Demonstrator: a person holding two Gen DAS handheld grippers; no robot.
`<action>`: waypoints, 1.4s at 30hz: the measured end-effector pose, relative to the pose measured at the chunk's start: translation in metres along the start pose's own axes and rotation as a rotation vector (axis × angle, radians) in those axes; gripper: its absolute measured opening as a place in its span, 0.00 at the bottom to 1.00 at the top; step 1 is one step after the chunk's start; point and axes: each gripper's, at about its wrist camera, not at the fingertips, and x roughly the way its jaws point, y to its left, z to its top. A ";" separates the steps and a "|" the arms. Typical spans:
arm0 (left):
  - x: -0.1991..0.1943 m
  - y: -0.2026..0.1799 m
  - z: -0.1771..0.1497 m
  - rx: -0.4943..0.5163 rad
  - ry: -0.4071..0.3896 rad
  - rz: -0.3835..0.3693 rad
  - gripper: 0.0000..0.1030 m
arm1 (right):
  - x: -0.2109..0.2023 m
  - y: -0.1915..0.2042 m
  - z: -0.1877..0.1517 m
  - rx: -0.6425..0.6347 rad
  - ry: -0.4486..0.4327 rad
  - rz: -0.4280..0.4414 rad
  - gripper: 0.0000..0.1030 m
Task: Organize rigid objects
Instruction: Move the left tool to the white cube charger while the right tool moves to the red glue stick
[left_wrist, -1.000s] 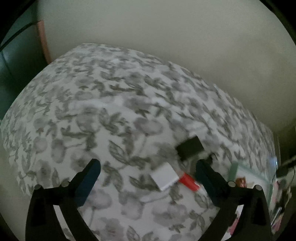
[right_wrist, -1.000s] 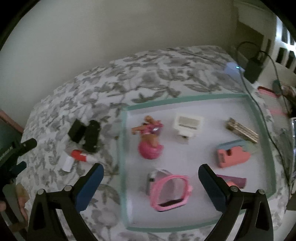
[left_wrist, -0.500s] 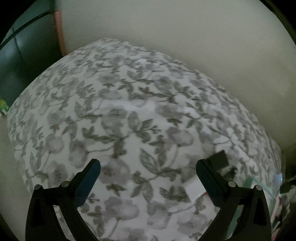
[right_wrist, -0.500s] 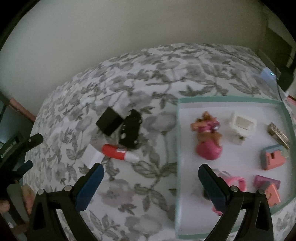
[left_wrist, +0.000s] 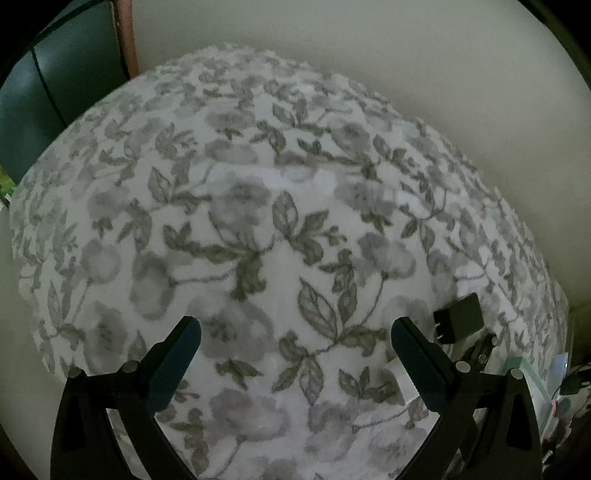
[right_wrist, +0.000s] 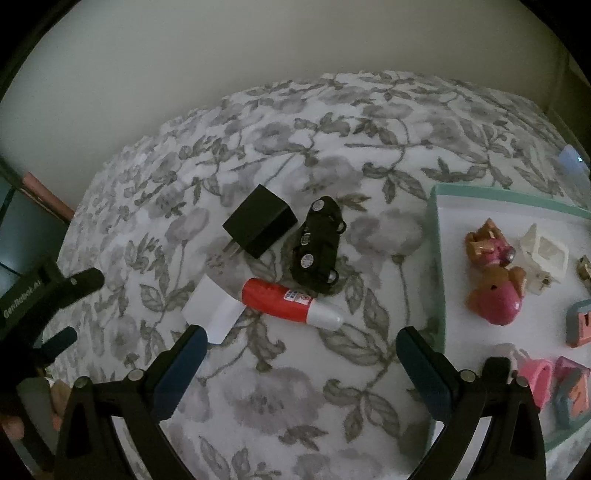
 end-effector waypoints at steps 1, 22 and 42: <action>0.003 -0.002 -0.001 0.005 0.011 0.001 1.00 | 0.003 0.000 0.001 0.004 0.004 0.001 1.00; 0.052 -0.080 -0.023 0.221 0.139 -0.062 1.00 | 0.012 -0.025 0.009 0.074 0.018 -0.001 1.00; 0.049 -0.072 -0.023 0.254 0.179 -0.084 1.00 | 0.014 -0.024 0.006 0.044 0.038 -0.013 1.00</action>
